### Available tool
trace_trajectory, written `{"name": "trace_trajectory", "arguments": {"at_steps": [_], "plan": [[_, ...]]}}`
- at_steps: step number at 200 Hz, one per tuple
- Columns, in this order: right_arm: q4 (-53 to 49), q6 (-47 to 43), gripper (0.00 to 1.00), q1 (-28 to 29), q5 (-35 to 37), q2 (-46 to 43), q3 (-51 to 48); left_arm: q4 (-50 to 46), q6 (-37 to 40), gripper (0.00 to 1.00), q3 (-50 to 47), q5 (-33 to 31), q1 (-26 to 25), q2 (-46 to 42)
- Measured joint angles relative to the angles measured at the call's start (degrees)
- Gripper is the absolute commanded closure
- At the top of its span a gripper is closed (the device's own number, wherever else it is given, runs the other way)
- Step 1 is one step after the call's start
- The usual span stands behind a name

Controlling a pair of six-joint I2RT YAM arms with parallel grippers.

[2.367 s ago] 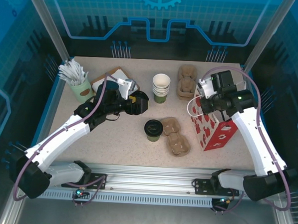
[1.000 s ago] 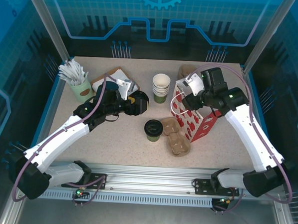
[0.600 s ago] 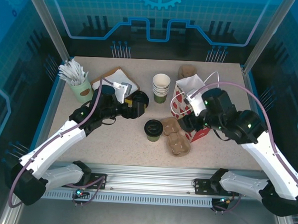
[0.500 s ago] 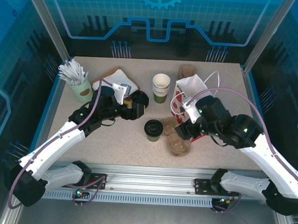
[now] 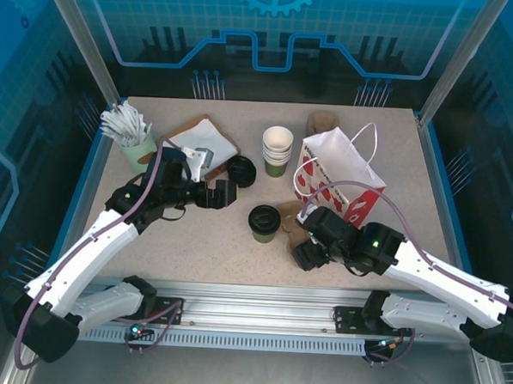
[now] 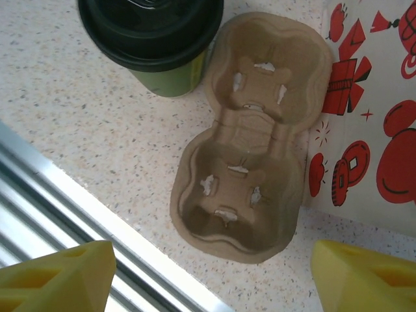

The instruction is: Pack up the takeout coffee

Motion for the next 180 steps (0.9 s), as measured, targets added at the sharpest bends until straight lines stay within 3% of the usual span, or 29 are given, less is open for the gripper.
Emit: {"name": "trace_trajectory", "arguments": {"at_steps": [28, 59, 129, 180], "plan": [[4.2, 0.1, 0.28, -0.7, 1.4, 2.6, -2.1, -1.9, 1.9, 0.01, 2.1, -0.1, 0.0, 1.0], [9.5, 0.1, 0.34, -5.1, 1.2, 7.8, -3.8, -2.6, 3.0, 0.01, 2.1, -1.0, 0.2, 1.0], [18.6, -2.8, 0.45, -8.2, -2.4, 19.3, -4.8, -2.1, 3.6, 0.02, 1.2, -1.1, 1.7, 0.6], [22.0, -4.0, 0.50, -10.3, -4.4, 20.6, -4.8, -1.9, 3.6, 0.02, 1.2, -0.7, 2.4, 0.5]]}}
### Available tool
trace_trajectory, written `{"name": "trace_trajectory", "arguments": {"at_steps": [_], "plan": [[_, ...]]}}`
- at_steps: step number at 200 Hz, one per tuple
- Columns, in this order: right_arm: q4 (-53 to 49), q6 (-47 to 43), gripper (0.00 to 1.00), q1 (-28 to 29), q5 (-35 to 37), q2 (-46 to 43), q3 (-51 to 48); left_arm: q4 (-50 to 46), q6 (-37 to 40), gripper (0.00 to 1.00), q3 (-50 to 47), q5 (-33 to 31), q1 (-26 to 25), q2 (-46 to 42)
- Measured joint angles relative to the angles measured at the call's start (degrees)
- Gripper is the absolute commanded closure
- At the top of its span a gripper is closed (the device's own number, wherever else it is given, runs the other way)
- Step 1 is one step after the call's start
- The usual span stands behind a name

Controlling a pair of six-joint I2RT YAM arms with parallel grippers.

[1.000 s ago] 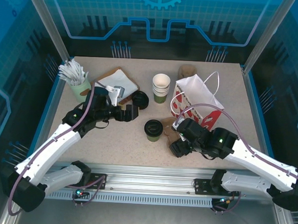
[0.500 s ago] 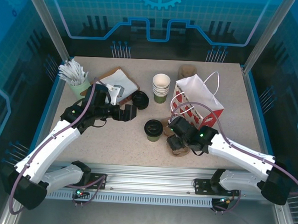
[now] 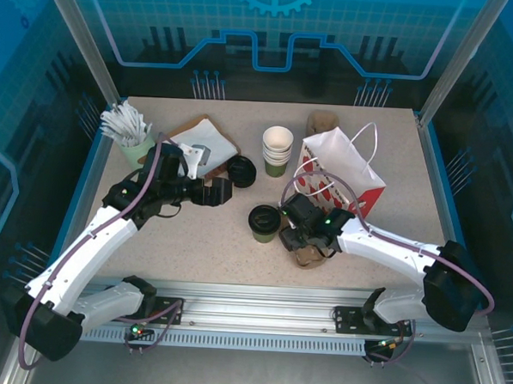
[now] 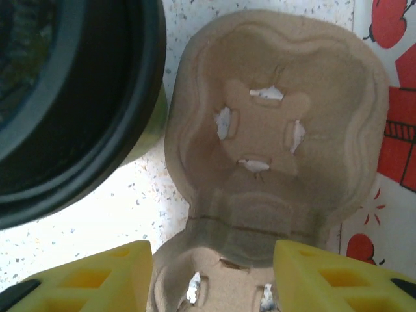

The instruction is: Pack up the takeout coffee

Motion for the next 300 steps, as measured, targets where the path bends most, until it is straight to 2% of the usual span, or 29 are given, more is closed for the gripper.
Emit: {"name": "trace_trajectory", "arguments": {"at_steps": [74, 160, 300], "plan": [[2.8, -3.0, 0.53, -3.8, -4.9, -0.1, 0.0, 0.3, 0.0, 0.03, 0.0, 0.9, 0.3, 0.0], [-3.9, -0.9, 0.52, -7.9, -4.8, 0.0, 0.0, 1.6, 0.0, 0.03, -0.1, 1.8, 0.3, -0.3], [-4.8, 1.2, 0.53, -7.9, -6.0, 5.4, 3.0, 1.7, 0.0, 0.03, -0.4, 2.4, 0.3, -0.5]]}}
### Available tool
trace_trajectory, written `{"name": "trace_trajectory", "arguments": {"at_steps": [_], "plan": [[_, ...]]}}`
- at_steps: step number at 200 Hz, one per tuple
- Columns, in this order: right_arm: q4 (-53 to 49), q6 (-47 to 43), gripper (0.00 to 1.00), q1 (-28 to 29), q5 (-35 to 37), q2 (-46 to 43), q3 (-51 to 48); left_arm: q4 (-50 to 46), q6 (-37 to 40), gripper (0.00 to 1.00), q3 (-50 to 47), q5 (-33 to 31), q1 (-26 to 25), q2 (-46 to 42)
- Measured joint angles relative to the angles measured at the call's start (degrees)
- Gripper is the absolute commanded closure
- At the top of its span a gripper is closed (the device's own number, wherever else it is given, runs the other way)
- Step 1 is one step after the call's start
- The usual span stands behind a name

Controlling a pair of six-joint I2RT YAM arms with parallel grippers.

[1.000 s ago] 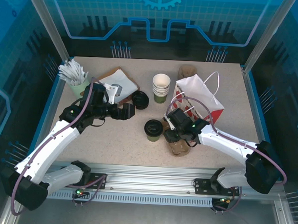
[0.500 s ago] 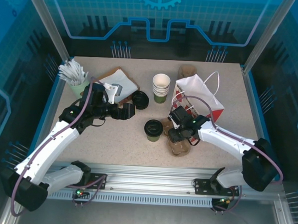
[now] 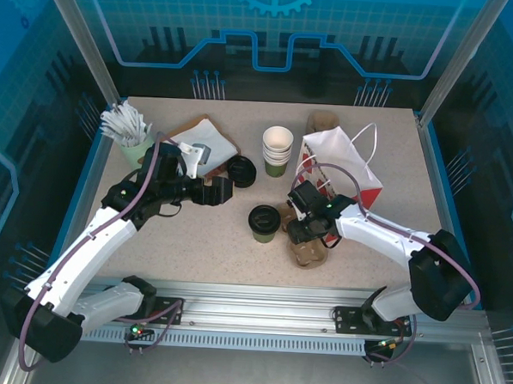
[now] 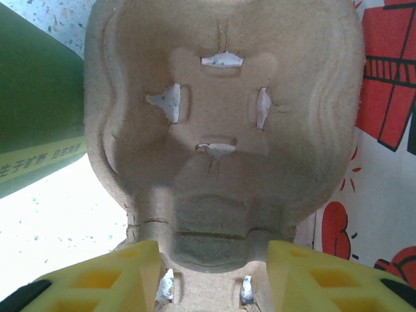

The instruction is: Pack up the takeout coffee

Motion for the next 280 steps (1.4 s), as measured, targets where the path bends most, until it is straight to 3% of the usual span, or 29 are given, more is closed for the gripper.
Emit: {"name": "trace_trajectory", "arguments": {"at_steps": [280], "plan": [[0.3, 2.1, 0.56, 0.5, 0.7, 5.2, 1.1, 0.0, 0.0, 0.03, -0.9, 1.3, 0.0, -0.6]]}}
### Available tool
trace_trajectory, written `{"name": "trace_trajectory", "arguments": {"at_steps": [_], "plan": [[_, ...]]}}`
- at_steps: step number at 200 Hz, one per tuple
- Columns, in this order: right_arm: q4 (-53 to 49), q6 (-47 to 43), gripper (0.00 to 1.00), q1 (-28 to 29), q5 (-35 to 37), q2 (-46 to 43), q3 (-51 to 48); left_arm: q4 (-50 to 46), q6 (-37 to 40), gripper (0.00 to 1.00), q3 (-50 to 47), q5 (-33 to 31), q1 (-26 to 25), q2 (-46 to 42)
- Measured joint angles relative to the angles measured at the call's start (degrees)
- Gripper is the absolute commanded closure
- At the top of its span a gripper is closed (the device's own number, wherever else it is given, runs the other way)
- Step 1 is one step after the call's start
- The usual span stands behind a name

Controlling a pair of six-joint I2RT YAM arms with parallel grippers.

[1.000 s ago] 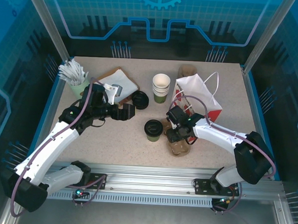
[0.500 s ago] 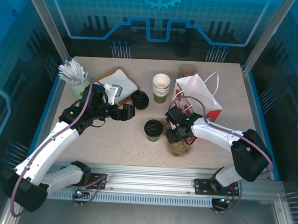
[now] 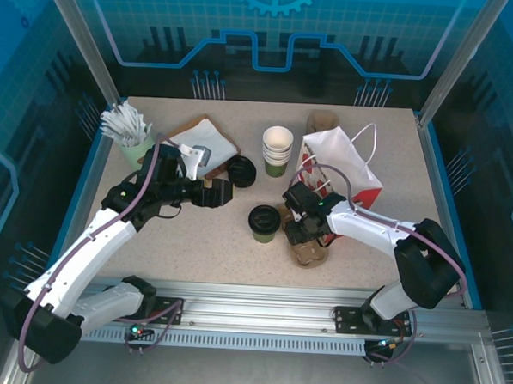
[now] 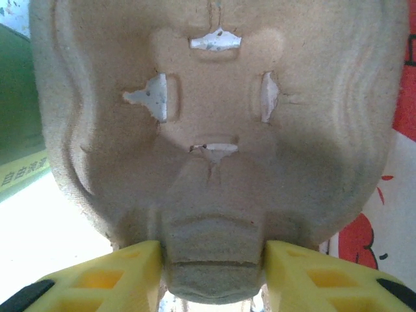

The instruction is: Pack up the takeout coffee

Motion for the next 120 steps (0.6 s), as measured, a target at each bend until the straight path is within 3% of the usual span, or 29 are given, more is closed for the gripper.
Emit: {"name": "trace_trajectory", "arguments": {"at_steps": [78, 120], "plan": [[-1.6, 0.4, 0.66, 0.8, 1.7, -0.7, 0.4, 0.0, 0.0, 0.04, 0.0, 0.2, 0.0, -0.1], [-5.1, 0.8, 0.69, 0.8, 3.4, -5.7, 1.5, 0.0, 0.0, 0.04, 0.0, 0.8, 0.0, -0.2]]}}
